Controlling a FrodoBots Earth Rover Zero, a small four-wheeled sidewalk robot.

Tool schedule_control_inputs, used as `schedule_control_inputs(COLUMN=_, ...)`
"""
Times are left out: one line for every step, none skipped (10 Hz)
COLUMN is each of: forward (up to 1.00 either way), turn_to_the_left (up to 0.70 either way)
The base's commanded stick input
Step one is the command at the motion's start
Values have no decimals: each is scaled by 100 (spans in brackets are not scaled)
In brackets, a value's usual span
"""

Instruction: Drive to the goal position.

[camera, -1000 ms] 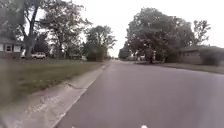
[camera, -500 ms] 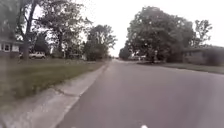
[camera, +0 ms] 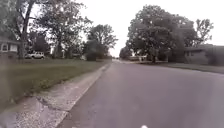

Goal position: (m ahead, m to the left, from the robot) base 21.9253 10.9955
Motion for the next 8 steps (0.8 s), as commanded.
schedule_control_inputs(forward=100, turn_to_the_left=0)
schedule_control_inputs(forward=100, turn_to_the_left=0)
schedule_control_inputs(forward=100, turn_to_the_left=0)
schedule_control_inputs(forward=100, turn_to_the_left=0)
schedule_control_inputs(forward=100, turn_to_the_left=0)
schedule_control_inputs(forward=100, turn_to_the_left=0)
schedule_control_inputs(forward=100, turn_to_the_left=0)
schedule_control_inputs(forward=100, turn_to_the_left=0)
